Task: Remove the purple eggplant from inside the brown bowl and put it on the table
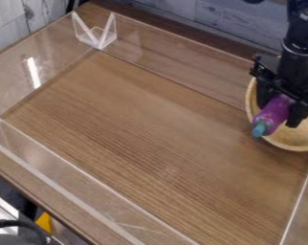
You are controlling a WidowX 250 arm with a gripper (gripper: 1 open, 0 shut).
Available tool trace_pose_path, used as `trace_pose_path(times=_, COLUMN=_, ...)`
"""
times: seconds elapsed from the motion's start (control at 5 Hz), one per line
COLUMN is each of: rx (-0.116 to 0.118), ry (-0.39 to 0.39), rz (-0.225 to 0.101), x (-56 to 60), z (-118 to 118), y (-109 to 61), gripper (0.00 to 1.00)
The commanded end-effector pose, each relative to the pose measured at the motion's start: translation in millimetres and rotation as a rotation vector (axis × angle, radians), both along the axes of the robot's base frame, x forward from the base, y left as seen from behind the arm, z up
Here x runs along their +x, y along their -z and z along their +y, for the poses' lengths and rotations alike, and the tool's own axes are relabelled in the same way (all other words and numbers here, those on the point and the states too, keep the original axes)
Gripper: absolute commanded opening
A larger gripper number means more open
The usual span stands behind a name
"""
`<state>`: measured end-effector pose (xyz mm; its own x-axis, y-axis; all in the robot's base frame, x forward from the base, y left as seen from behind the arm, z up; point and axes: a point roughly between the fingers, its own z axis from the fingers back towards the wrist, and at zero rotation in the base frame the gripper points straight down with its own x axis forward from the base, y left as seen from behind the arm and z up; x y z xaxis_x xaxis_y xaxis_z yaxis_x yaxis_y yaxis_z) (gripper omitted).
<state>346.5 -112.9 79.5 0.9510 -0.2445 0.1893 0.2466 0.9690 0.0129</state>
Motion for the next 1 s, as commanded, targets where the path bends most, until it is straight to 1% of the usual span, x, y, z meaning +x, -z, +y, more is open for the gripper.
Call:
trace_pose_path(times=0.0, rx=-0.027, ry=-0.033, rz=-0.09, x=4.0, z=5.9, y=-35.0, gripper=0.0)
trace_pose_path(times=0.4, rx=-0.033, ry=-0.079, rz=-0.101, x=1.4, z=10.3, y=-40.9, gripper=0.0)
trace_pose_path(times=0.8, rx=-0.035, ry=-0.128, rz=-0.104, x=0.4, z=13.7, y=-43.8, gripper=0.0)
